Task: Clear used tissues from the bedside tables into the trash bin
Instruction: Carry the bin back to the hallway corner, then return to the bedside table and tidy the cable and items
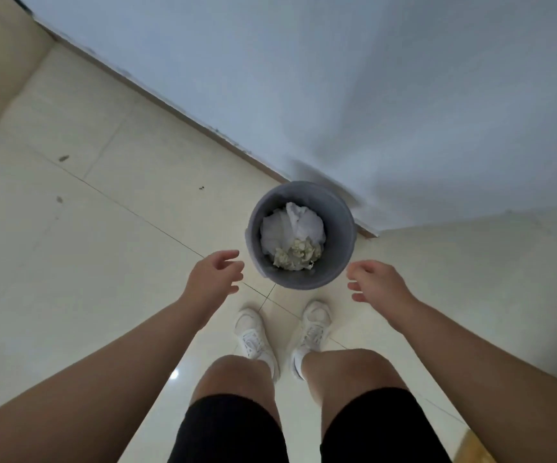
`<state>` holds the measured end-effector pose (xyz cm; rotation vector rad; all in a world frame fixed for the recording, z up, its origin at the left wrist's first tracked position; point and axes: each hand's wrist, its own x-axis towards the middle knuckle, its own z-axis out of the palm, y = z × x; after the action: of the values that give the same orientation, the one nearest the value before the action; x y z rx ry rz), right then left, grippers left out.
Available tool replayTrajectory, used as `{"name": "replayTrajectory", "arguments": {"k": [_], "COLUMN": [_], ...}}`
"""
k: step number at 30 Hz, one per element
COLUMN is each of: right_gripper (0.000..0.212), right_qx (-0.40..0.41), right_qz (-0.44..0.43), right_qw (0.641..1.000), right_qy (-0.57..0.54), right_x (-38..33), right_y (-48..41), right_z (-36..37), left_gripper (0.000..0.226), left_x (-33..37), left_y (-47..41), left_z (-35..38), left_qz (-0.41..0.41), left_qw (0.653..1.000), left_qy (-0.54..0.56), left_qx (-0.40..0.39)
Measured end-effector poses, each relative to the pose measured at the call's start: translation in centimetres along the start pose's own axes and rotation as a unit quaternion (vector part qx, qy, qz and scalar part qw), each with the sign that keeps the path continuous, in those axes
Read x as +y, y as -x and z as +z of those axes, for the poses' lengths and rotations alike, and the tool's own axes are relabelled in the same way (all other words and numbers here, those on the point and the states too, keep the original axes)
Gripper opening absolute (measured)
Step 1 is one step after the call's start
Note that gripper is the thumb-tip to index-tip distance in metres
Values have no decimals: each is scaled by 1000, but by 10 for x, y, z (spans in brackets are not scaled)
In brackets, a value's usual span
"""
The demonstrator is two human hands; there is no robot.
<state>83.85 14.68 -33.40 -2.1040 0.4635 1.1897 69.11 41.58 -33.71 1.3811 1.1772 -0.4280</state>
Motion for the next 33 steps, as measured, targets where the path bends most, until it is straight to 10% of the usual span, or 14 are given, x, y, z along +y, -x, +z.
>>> {"name": "replayTrajectory", "arguments": {"k": [8,19,33], "right_gripper": [16,31,10], "right_qx": [-120,-189,-338], "right_qz": [-135,-212,-353], "right_qw": [969,852,505], "right_qy": [171,441,711], "right_x": [-113,-169,-205], "right_y": [232,349,433], "right_z": [-23,64,299], "left_gripper": [19,39,28], "left_x": [39,-80,-209], "left_y": [257,440,569], "left_z": [-110,-216,-117], "left_qz": [21,-23,-194], "left_qw": [999,971,710], "left_qy": [30,149,509], "left_qx": [26,186,446]}}
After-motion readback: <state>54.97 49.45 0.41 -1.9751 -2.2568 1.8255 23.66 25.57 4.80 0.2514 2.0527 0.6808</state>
